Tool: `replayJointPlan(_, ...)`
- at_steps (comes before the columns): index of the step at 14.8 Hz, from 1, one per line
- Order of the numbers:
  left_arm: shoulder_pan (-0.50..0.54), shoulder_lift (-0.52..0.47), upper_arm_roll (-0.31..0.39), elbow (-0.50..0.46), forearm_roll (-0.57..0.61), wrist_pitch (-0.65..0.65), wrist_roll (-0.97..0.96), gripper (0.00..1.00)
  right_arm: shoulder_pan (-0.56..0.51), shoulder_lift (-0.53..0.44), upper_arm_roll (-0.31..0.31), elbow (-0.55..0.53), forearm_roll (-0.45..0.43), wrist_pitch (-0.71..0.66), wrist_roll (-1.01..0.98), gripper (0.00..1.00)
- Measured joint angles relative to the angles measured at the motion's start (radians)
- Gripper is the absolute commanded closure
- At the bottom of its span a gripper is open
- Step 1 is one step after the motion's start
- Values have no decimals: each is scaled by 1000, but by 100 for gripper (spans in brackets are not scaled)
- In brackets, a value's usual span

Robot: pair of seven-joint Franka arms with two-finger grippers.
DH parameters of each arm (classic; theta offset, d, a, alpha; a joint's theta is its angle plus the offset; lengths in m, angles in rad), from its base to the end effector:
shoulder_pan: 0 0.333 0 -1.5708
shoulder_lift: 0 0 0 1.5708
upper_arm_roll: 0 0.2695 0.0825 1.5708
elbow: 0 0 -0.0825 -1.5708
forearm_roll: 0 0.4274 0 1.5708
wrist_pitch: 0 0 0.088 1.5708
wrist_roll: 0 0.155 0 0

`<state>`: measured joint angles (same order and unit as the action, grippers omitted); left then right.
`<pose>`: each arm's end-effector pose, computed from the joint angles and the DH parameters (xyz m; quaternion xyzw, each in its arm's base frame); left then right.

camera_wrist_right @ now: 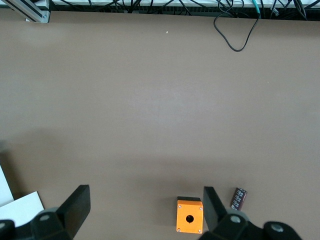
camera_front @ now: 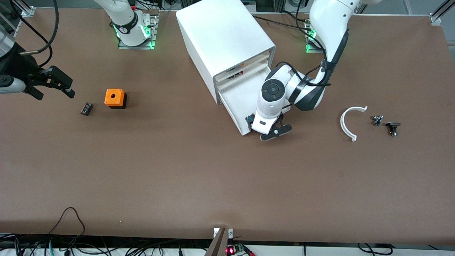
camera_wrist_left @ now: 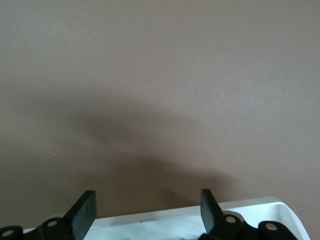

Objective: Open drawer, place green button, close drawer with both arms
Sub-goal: 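Push the drawer fully shut into the cabinet with the left gripper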

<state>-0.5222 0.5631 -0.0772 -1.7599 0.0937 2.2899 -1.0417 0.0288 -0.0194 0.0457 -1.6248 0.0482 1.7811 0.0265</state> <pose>0.5522 -0.3712 0.1283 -0.9808 -0.1941 0.0001 0.0208 0.6188 0.0528 0.5346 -0.9956 -0.0210 -0.0864 0.0279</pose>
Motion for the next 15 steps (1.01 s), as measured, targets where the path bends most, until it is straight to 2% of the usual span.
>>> replayJointPlan(4,0,4,1,-2,64,22,-12,8,-2,0,0,17,0,-1,0,0)
replayJointPlan(10,-1,13,5,-6,70,29,-43,7,-7,0,0,18,0,-1,0,0)
replayJointPlan(15,-15,6,-25,-24,72,28,-58,3,-7,0,0,18,0,-1,0,0)
